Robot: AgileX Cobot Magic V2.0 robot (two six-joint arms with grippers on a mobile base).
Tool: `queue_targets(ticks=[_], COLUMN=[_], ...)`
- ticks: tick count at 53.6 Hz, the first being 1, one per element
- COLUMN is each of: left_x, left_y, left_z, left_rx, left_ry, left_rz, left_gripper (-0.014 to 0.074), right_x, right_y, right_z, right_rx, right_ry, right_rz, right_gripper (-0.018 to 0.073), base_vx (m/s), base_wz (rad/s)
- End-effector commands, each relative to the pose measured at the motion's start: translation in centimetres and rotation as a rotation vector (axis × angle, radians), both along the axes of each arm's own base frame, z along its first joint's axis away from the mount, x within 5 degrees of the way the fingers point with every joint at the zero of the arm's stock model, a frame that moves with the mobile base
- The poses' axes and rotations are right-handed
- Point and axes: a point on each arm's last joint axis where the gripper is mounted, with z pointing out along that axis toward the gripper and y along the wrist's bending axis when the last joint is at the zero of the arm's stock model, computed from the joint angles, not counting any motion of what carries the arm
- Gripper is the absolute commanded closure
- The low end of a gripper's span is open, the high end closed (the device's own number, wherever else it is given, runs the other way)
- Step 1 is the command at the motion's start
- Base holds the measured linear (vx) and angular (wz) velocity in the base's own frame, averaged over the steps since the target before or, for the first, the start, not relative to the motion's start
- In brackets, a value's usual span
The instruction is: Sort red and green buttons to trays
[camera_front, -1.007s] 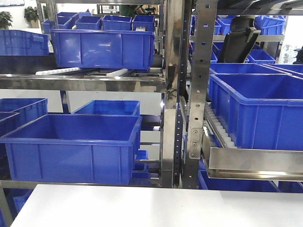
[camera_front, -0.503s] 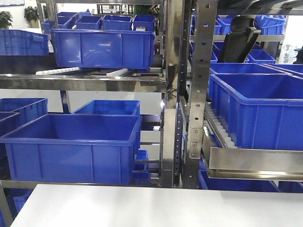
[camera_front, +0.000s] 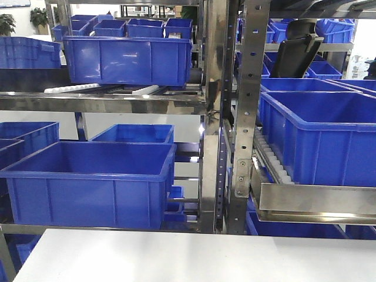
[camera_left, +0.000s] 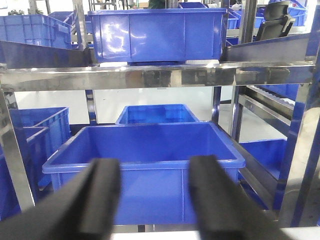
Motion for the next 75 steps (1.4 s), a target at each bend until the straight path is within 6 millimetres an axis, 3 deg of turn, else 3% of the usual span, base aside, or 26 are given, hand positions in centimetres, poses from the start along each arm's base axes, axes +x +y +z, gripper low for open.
queue_targets(ticks=[1, 8, 14, 22, 30, 33, 38, 46, 59, 75], left_x=[-0.3, -0.4, -0.3, -0.3, -0.3, -0.3, -0.3, -0.3, -0.3, -0.3], left_y=[0.1, 0.1, 0.1, 0.1, 0.0, 0.0, 0.0, 0.0, 0.0, 0.0], left_z=[2.1, 2.1, 2.1, 1.9, 1.7, 1.7, 1.7, 1.7, 1.7, 1.7], left_rx=[-0.018, -0.018, -0.018, -0.017, -0.015, -0.015, -0.017, -0.016, -0.015, -0.015], left_ry=[-0.119, -0.12, -0.119, -0.106, -0.085, -0.085, -0.083, -0.081, -0.08, -0.08], left_rz=[0.012, 0.013, 0.013, 0.01, 0.006, 0.006, 0.006, 0.005, 0.005, 0.005], left_gripper=[-0.0001, -0.0036, -0.002, 0.0021, 0.0052, 0.0059, 0.0063, 0.0063, 0.0063, 0.0063], right_x=[-0.5, -0.8, 0.2, 1.2, -1.4, -2.6, -1.3, -0.1, 0.7, 2.4], right_y=[-0.1, -0.1, -0.1, 0.2, 0.5, 0.5, 0.7, 1.7, 1.7, 1.7], right_z=[2.3, 2.7, 0.5, -8.7, -19.6, -22.0, -23.6, -25.0, -28.0, -29.3], right_rx=[0.002, 0.068, 0.015, 0.012, 0.128, 0.131, 0.134, 0.137, 0.132, 0.047], right_ry=[-0.153, -0.196, -0.166, -0.079, 0.105, 0.146, 0.247, 0.243, 0.352, 0.383], right_rz=[-0.004, 0.003, -0.001, 0.021, 0.055, 0.06, 0.078, 0.183, 0.172, 0.18], right_gripper=[-0.0122, -0.0168, -0.0154, -0.0103, -0.0036, -0.0017, 0.001, 0.0029, 0.0032, 0.0032], base_vx=[0.0, 0.0, 0.0, 0.0, 0.0, 0.0, 0.0, 0.0, 0.0, 0.0], base_wz=[0.0, 0.0, 0.0, 0.0, 0.0, 0.0, 0.0, 0.0, 0.0, 0.0])
